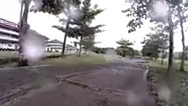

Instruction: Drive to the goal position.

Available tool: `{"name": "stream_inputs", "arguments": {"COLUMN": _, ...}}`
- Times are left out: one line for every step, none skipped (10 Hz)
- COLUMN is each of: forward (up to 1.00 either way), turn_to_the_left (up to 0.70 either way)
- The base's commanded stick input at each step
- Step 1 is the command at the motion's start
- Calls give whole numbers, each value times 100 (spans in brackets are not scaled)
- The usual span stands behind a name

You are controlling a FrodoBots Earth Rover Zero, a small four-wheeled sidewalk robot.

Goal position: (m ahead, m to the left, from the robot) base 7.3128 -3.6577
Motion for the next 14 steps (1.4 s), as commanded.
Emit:
{"name": "stream_inputs", "arguments": {"forward": 69, "turn_to_the_left": 0}}
{"name": "stream_inputs", "arguments": {"forward": 69, "turn_to_the_left": 0}}
{"name": "stream_inputs", "arguments": {"forward": 69, "turn_to_the_left": 0}}
{"name": "stream_inputs", "arguments": {"forward": 69, "turn_to_the_left": 0}}
{"name": "stream_inputs", "arguments": {"forward": 69, "turn_to_the_left": 0}}
{"name": "stream_inputs", "arguments": {"forward": 69, "turn_to_the_left": -24}}
{"name": "stream_inputs", "arguments": {"forward": 69, "turn_to_the_left": -35}}
{"name": "stream_inputs", "arguments": {"forward": 69, "turn_to_the_left": -35}}
{"name": "stream_inputs", "arguments": {"forward": 69, "turn_to_the_left": -35}}
{"name": "stream_inputs", "arguments": {"forward": 69, "turn_to_the_left": 0}}
{"name": "stream_inputs", "arguments": {"forward": 69, "turn_to_the_left": 0}}
{"name": "stream_inputs", "arguments": {"forward": 69, "turn_to_the_left": -26}}
{"name": "stream_inputs", "arguments": {"forward": 69, "turn_to_the_left": -35}}
{"name": "stream_inputs", "arguments": {"forward": 69, "turn_to_the_left": -35}}
